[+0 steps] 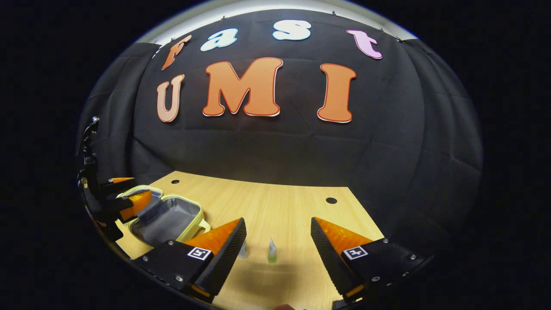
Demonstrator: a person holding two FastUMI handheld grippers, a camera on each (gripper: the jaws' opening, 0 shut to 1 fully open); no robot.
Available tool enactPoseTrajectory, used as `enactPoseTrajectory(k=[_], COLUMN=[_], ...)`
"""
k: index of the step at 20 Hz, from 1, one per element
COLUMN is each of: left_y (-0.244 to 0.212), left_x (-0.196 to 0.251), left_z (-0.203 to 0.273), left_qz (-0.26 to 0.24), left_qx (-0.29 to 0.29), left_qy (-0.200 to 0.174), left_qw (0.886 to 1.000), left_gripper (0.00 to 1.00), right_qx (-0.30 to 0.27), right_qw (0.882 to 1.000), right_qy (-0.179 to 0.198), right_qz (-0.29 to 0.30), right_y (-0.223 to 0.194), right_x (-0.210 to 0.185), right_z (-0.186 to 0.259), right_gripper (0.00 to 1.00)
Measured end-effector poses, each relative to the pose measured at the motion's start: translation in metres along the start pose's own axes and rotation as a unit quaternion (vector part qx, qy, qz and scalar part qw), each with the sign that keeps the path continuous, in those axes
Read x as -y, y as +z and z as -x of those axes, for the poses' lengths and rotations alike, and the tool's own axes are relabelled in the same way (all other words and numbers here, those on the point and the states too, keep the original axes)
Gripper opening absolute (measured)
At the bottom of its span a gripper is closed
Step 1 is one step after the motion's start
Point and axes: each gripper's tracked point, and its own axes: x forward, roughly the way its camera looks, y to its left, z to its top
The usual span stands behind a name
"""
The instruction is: First open the suitcase, pack the skin care products into it, and then close the suitcase.
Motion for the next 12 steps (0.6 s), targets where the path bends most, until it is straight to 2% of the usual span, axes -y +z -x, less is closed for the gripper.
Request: enactPoseTrajectory(k=[3, 9, 12], left_y=[-0.003, -0.036, -0.055], left_x=[0.056, 0.163, 0.203], left_z=[-0.004, -0.003, -0.015], left_qz=[-0.011, 0.014, 0.026], left_qx=[-0.002, -0.006, -0.017], left_qy=[-0.029, -0.094, -0.120], left_qw=[1.000, 0.995, 0.992], left_gripper=[0.98, 0.98, 0.98], right_qx=[-0.019, -0.023, -0.032], right_qw=[1.000, 0.997, 0.996], right_qy=[0.022, 0.066, 0.073], right_qz=[0.005, 0.018, 0.032], right_y=[-0.014, -0.038, -0.057], right_x=[0.007, 0.013, 0.018], right_z=[-0.004, -0.007, -0.013], right_gripper=[0.96, 0.95, 0.96])
